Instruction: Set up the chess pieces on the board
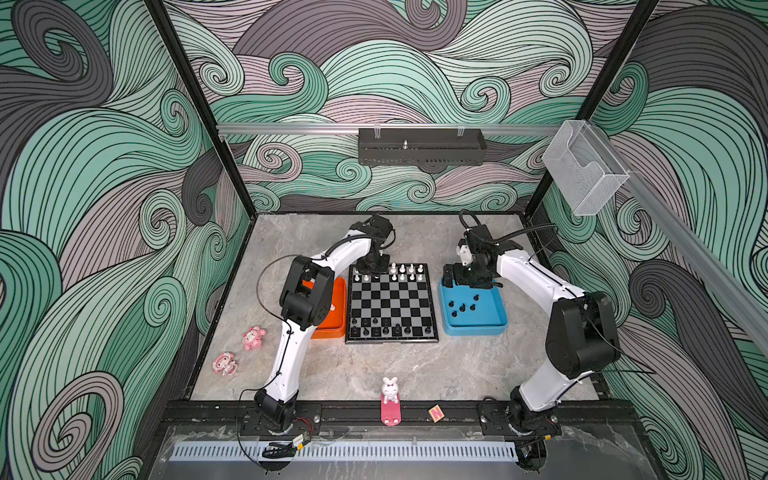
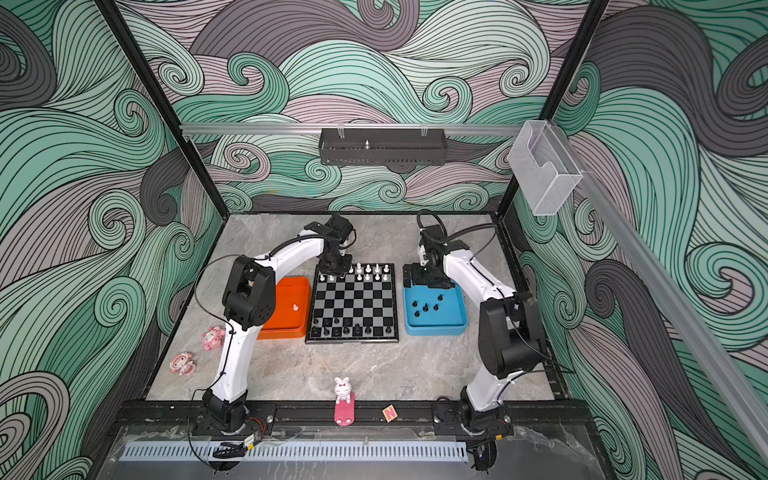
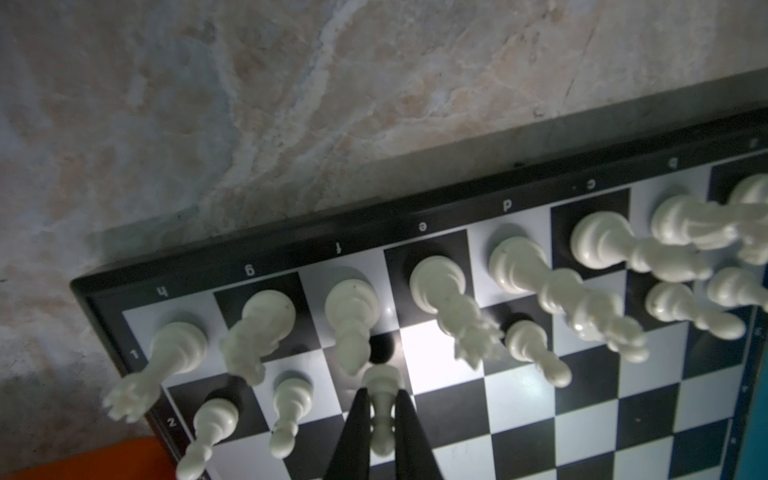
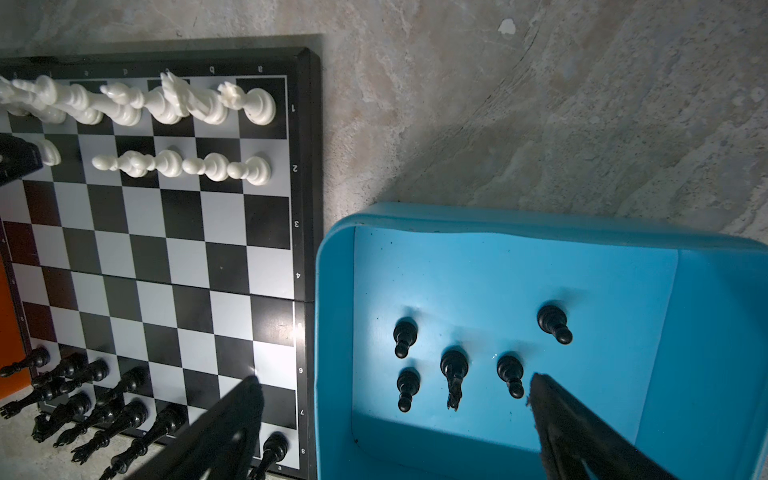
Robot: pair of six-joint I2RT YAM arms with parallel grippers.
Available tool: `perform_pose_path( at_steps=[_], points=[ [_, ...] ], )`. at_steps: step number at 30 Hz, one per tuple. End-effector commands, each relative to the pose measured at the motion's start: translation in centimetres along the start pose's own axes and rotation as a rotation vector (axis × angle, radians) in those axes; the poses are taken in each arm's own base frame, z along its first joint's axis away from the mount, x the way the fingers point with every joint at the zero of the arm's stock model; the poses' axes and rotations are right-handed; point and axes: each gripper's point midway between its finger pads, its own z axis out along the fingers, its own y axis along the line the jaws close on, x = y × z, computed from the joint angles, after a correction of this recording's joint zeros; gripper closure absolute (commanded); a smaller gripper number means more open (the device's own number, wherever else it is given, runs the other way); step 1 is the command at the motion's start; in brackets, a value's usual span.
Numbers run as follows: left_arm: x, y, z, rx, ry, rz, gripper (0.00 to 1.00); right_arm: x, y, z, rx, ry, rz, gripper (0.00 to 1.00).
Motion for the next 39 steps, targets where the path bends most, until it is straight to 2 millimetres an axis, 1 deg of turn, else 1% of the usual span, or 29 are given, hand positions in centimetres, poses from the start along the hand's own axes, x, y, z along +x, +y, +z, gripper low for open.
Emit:
perform_pose_path(
  at_steps=[1, 22, 39],
  points=[
    [0.09, -0.53, 0.11, 0.0, 0.017, 0.007, 0.87, 0.41, -0.27, 0.37, 0.001, 0.024, 0.002, 0.0],
    [0.51, -0.22, 0.76, -0.024, 0.044, 0.012, 0.87, 0.62, -0.33, 0.71, 0.001, 0.037, 0.003, 0.0],
    [0.47, -0.17, 0.73, -0.029, 0.041, 0.009, 0.86, 0.71, -0.32, 0.83, -0.001, 0.041, 0.004, 0.0]
  ],
)
